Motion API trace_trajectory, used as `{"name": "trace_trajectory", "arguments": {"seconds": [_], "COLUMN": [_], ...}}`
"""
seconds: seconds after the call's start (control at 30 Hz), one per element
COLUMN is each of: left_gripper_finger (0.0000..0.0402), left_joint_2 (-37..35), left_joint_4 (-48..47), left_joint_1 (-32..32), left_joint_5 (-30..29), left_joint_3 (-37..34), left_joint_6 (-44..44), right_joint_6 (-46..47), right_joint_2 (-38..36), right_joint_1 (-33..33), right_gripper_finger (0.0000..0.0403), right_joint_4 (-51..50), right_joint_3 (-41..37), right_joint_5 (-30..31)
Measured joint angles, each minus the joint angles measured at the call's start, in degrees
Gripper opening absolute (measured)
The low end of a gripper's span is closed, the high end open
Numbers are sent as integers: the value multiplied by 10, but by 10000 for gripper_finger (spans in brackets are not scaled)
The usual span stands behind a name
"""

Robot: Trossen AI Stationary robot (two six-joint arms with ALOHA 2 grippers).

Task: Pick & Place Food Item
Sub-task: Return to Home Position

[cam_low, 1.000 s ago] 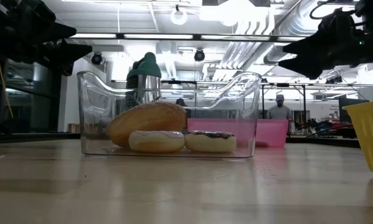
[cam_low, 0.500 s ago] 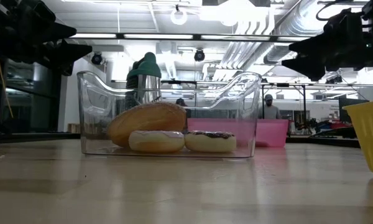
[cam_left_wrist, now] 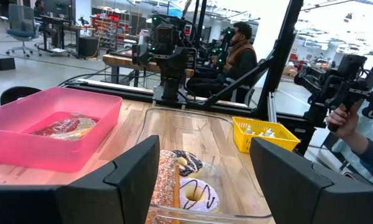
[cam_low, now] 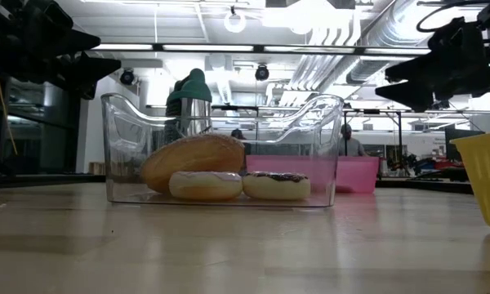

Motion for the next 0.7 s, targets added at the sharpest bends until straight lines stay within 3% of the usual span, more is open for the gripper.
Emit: {"name": "trace_trajectory", "arguments": {"seconds": [0.3,0.7], "left_gripper_finger": [246,246], "left_joint_2": [0,0], "left_joint_4": [0,0], "left_joint_1": [0,0], "left_joint_5": [0,0], "left_joint_3": [0,0], "left_joint_6": [0,0], "right_joint_6": [-2,14], "right_joint_2": [-56,-58], "right_joint_1": [0,0], "right_gripper_finger": [325,325], "right_joint_4": [-47,-53], "right_joint_3": [0,-1], "right_joint_5": [-4,-16]}}
